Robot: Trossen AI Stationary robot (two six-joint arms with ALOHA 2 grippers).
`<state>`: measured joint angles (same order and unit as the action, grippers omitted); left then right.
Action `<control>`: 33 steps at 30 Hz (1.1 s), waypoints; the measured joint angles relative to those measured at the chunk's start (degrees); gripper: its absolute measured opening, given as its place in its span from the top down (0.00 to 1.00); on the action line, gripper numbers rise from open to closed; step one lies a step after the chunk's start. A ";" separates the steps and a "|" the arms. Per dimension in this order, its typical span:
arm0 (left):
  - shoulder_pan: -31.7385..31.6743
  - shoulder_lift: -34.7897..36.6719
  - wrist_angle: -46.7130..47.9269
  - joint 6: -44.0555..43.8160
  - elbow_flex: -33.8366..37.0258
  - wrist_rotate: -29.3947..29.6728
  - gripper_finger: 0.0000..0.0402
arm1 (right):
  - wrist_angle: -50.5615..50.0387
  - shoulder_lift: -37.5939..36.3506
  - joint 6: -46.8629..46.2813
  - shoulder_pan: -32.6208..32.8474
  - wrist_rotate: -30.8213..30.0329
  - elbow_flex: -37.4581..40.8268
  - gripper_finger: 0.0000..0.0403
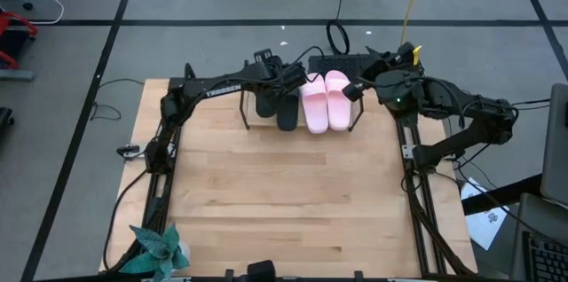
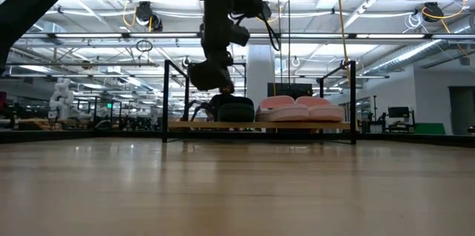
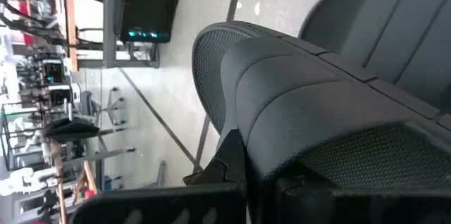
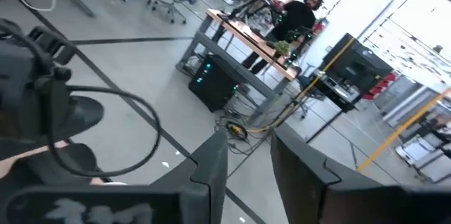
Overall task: Pick and place slides into the shelf
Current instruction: Put the black slide on the shelf
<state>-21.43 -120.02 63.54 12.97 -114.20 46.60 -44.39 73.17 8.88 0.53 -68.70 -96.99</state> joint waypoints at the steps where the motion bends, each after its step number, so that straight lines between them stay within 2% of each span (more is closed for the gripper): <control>1: -0.23 -0.08 0.29 -0.06 0.02 -0.15 1.00 | -0.02 0.00 0.05 -0.39 0.35 0.00 0.76; 7: -1.58 -0.49 4.21 -3.04 -0.01 -0.38 1.00 | 0.00 0.02 0.22 -2.98 7.40 0.01 0.76; 10: -2.54 -0.67 6.53 -5.61 -0.01 -0.90 1.00 | -0.02 0.02 0.22 -4.05 9.02 0.00 0.76; 19: -4.33 -0.88 6.71 -7.54 0.00 -5.07 1.00 | -0.02 0.02 0.94 -5.09 9.04 0.02 0.76; 33: -4.41 -0.88 0.33 -4.42 6.94 -4.15 1.00 | -0.28 0.02 2.34 -5.07 9.04 0.02 0.76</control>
<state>-25.84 -120.90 63.87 8.55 -107.26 42.45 -44.66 73.19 11.23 -4.54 -59.66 -96.97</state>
